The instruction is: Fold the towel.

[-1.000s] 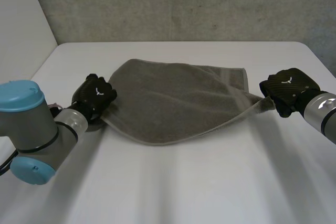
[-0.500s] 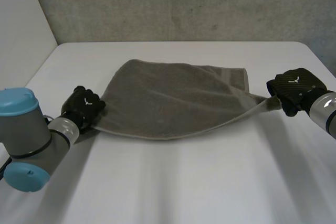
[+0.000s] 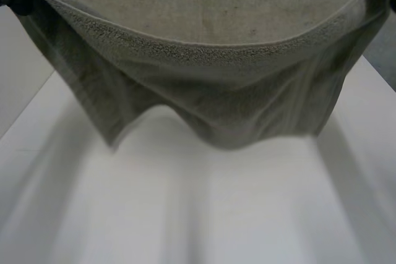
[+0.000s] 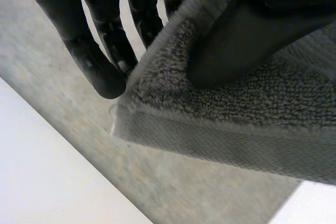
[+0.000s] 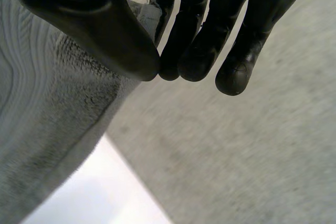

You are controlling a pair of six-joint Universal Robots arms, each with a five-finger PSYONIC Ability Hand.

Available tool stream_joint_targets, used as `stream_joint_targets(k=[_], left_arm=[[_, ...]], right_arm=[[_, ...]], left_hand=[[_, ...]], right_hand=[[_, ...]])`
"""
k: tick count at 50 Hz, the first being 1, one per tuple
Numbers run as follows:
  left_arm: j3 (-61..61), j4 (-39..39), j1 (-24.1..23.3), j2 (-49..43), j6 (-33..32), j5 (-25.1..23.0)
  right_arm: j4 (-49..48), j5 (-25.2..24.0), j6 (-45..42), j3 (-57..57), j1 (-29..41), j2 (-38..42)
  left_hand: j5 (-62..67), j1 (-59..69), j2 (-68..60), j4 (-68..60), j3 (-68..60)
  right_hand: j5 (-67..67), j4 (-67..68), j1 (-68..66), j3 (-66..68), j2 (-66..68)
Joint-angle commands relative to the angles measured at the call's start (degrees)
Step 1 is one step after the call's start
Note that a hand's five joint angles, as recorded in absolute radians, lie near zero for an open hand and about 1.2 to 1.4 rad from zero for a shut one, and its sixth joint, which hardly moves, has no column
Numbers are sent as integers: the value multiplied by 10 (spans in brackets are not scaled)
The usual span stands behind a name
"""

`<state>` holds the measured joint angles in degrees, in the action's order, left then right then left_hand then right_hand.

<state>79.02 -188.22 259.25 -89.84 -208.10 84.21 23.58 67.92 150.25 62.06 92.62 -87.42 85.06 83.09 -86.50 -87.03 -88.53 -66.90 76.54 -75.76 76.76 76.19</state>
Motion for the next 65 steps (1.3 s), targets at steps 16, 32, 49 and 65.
stream_joint_targets(k=[16,32,49,65], left_arm=[[-399,242,-37,-376,-182,44],[-509,137,-5,-307,160,17],[-84,52,-12,-329,-51,-33],[146,-16,71,-153,-150,-92]], right_arm=[[49,158,-227,-270,117,311],[-190,133,-9,-155,88,160],[-103,114,-200,47,93,260],[-93,111,-178,193,38,47]], left_hand=[[-151,-31,65,70,85],[-151,-31,65,70,85],[-151,-31,65,70,85],[-151,-31,65,70,85]], right_hand=[[-31,35,-42,32,38],[-31,35,-42,32,38],[-31,35,-42,32,38],[-31,35,-42,32,38]])
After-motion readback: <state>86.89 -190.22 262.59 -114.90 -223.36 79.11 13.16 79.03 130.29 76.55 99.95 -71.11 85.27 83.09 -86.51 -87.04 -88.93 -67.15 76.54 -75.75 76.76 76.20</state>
